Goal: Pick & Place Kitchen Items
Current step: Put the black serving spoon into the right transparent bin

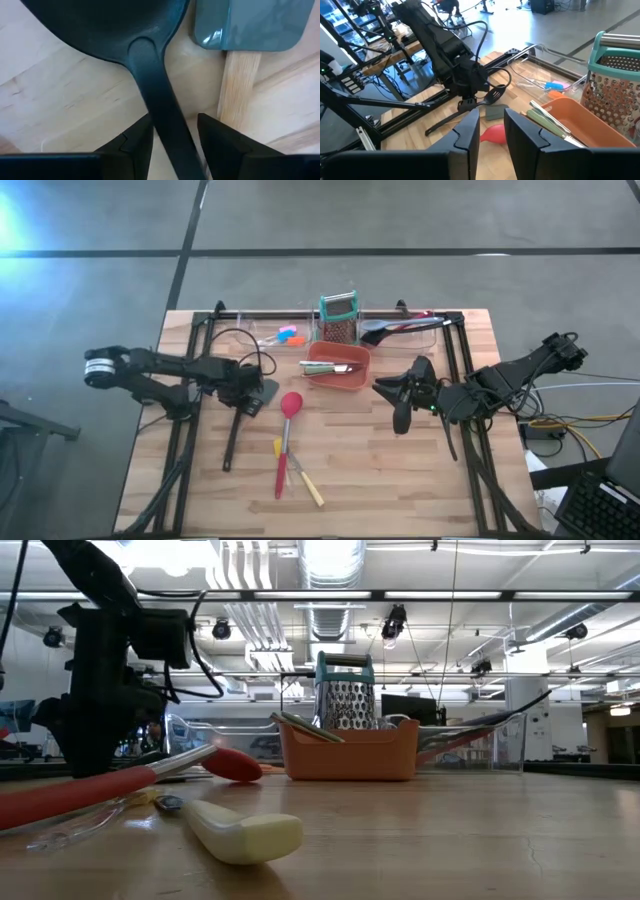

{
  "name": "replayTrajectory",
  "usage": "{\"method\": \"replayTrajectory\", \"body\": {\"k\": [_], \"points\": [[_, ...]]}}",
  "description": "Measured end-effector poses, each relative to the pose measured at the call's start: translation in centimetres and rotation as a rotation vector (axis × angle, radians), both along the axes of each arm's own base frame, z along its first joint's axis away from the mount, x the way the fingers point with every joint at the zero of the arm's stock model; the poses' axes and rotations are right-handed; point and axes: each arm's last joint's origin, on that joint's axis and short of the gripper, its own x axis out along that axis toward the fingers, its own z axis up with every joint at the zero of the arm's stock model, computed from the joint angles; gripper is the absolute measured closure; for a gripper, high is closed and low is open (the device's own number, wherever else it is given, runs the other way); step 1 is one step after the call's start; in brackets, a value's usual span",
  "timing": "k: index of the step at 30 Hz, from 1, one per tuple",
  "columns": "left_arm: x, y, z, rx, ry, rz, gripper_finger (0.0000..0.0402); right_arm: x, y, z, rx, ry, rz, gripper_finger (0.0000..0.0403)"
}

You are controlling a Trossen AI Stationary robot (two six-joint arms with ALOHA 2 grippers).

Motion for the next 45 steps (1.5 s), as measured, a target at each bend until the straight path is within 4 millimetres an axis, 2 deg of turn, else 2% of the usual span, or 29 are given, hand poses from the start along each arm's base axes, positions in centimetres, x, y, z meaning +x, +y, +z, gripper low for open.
{"method": "replayTrajectory", "body": {"k": [3, 9, 21, 25, 29, 35, 38, 41, 45], "points": [[0.1, 0.0, -0.4, -0.003, 0.020, -0.007, 0.0256, 0.0, 0.0, 0.0, 0.000, 0.000, 0.000, 0.0324], [-0.1, 0.0, -0.1, 0.009, 0.008, -0.033, 0.0328, 0.0, 0.0, 0.0, -0.001, 0.001, 0.000, 0.0337], [-1.8, -0.5, 2.7, 0.004, -0.090, -0.007, 0.0328, 0.0, 0.0, 0.0, -0.002, 0.002, 0.001, 0.0339], [-1.9, -0.5, 5.2, 0.027, -0.213, -0.010, 0.0328, 0.0, 0.0, 0.0, -0.001, 0.002, 0.001, 0.0336], [-1.7, -0.4, 9.0, 0.101, -0.403, -0.014, 0.0328, 0.0, 0.0, 0.0, -0.001, 0.001, 0.001, 0.0332], [-0.6, -0.1, 15.7, 0.276, -0.831, -0.081, 0.0328, 0.0, 0.0, 0.0, 0.000, -0.001, 0.001, 0.0324], [0.1, 0.1, 18.3, 0.373, -1.053, -0.122, 0.0328, 0.0, 0.0, 0.1, 0.005, -0.010, 0.001, 0.0323], [1.0, 0.3, 20.3, 0.486, -1.257, -0.163, 0.0328, 0.3, 0.2, 0.2, 0.016, -0.032, 0.001, 0.0328], [2.2, 0.5, 22.0, 0.620, -1.446, -0.207, 0.0328, 1.0, 0.5, 0.2, 0.029, -0.061, 0.002, 0.0336]]}}
